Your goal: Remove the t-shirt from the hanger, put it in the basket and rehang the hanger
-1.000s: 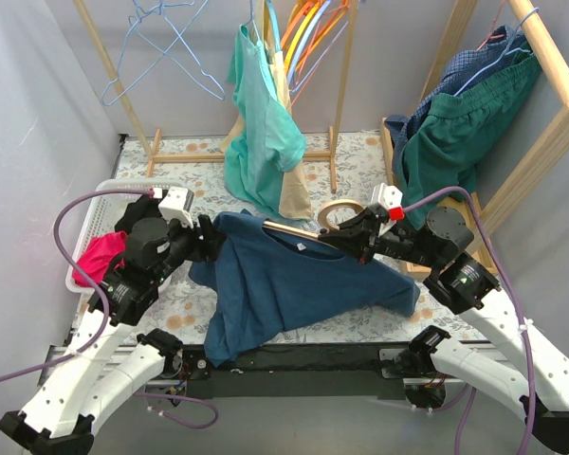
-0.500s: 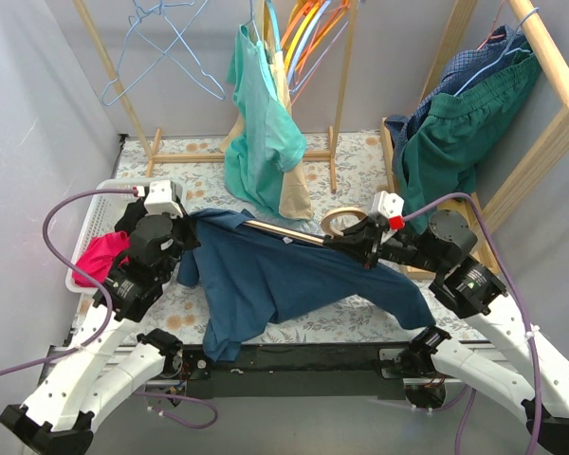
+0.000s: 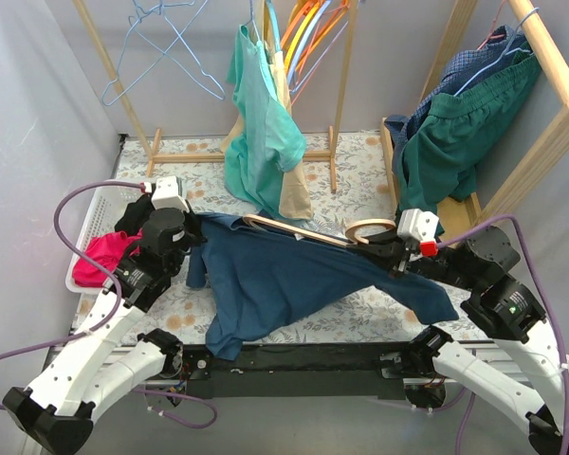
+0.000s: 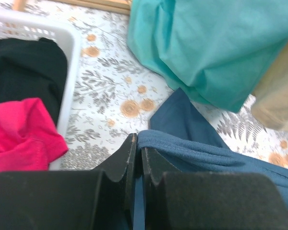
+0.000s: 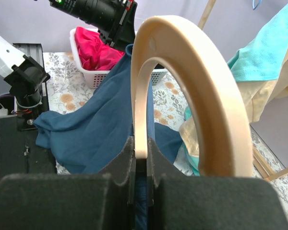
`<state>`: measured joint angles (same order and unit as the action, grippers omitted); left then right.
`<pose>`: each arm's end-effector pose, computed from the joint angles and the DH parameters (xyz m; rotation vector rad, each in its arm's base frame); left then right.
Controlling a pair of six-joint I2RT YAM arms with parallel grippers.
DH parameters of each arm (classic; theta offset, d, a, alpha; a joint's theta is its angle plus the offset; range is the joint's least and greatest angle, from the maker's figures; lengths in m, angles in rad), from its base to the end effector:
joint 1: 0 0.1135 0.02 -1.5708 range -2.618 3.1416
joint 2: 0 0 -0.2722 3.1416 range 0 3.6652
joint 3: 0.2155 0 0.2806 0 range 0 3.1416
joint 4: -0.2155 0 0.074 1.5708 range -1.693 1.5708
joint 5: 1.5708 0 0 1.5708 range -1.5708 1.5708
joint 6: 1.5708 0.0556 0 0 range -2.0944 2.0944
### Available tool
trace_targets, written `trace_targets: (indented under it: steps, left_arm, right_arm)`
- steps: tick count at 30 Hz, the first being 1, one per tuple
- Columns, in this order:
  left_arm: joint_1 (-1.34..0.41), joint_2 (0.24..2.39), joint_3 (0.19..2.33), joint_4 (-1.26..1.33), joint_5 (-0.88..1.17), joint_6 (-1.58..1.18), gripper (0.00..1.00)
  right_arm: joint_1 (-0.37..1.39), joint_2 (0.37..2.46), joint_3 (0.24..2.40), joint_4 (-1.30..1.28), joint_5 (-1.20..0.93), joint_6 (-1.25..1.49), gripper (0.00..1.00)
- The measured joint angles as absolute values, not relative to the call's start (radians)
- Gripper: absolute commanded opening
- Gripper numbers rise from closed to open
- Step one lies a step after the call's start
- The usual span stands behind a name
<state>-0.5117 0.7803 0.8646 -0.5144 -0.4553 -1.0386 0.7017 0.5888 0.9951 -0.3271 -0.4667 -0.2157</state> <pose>0.1927 -0.0802 0.3362 -0.7979 1.8310 -0.5599 0.0946 0.1127 0.4379 -1.0077 1.1711 0.7349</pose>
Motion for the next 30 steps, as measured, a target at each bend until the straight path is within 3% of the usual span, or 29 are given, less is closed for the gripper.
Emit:
trace_targets:
  steps: [12, 13, 14, 15, 18, 20, 25, 30]
  left_arm:
    - [-0.493, 0.819, 0.799, -0.529, -0.268, -1.035, 0.00]
    - [-0.492, 0.818, 0.790, -0.529, -0.237, -1.032, 0.16]
    - [-0.492, 0.819, 0.781, -0.528, -0.206, -1.030, 0.25]
    - [-0.491, 0.821, 0.774, -0.529, -0.180, -1.028, 0.28]
    - [-0.491, 0.831, 0.772, -0.532, -0.122, -1.016, 0.56]
    - [-0.491, 0.833, 0.772, -0.539, -0.104, -1.011, 0.67]
    - [-0.491, 0.820, 0.802, -0.584, -0.093, -1.002, 0.78]
    - [-0.491, 0.799, 0.915, -0.657, -0.157, -0.974, 0.79]
  right_arm:
    - [0.701, 0.737, 0.996, -0.233, -0.521, -0.199, 0.01]
    - [0.701, 0.764, 0.989, -0.207, -0.527, -0.193, 0.01]
    - [0.701, 0.787, 0.984, -0.186, -0.534, -0.187, 0.01]
    - [0.701, 0.810, 0.982, -0.176, -0.539, -0.183, 0.01]
    - [0.701, 0.876, 0.982, -0.147, -0.549, -0.176, 0.01]
    - [0.701, 0.915, 0.982, -0.144, -0.550, -0.171, 0.01]
    - [0.701, 0.946, 0.978, -0.138, -0.540, -0.159, 0.01]
    - [0.701, 0.948, 0.977, -0.134, -0.535, -0.156, 0.01]
